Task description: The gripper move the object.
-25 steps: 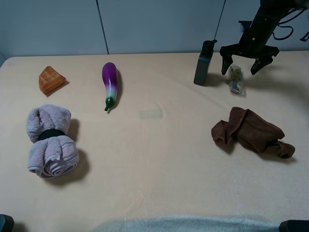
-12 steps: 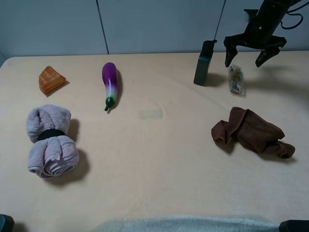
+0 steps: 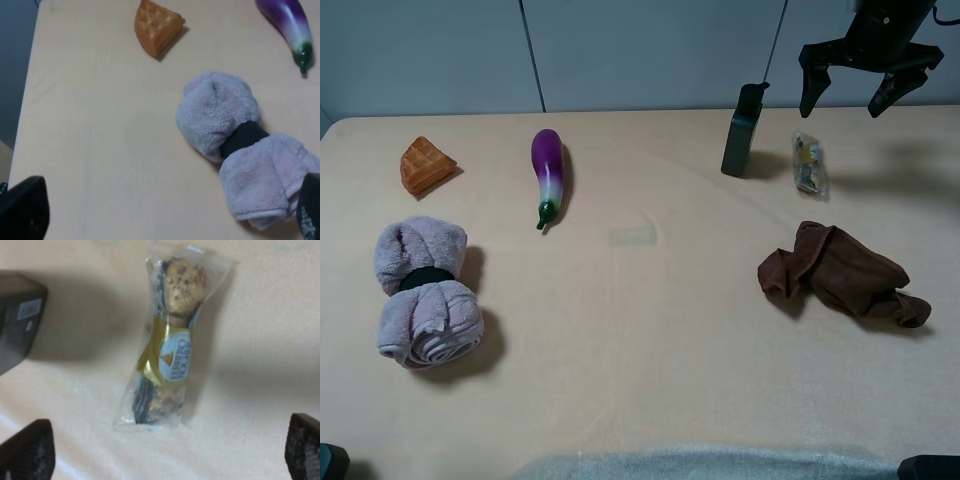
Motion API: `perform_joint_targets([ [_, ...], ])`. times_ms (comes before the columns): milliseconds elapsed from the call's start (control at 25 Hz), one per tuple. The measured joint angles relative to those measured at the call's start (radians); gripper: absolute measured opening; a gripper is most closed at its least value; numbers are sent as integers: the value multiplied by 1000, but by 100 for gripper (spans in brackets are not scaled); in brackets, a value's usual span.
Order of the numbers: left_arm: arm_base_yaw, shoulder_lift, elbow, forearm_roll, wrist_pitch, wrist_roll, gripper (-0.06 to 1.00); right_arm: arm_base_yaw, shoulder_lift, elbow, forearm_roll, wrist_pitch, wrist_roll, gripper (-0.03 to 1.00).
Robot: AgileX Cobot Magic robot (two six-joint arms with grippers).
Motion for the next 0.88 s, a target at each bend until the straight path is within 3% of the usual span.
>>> perform_joint_targets([
  [600, 0, 0, 0, 0, 0, 0, 99, 4, -120, 1, 92, 5, -31, 69],
  [880, 0, 0, 0, 0, 0, 0, 99, 24, -224, 70, 111, 6, -50, 69],
])
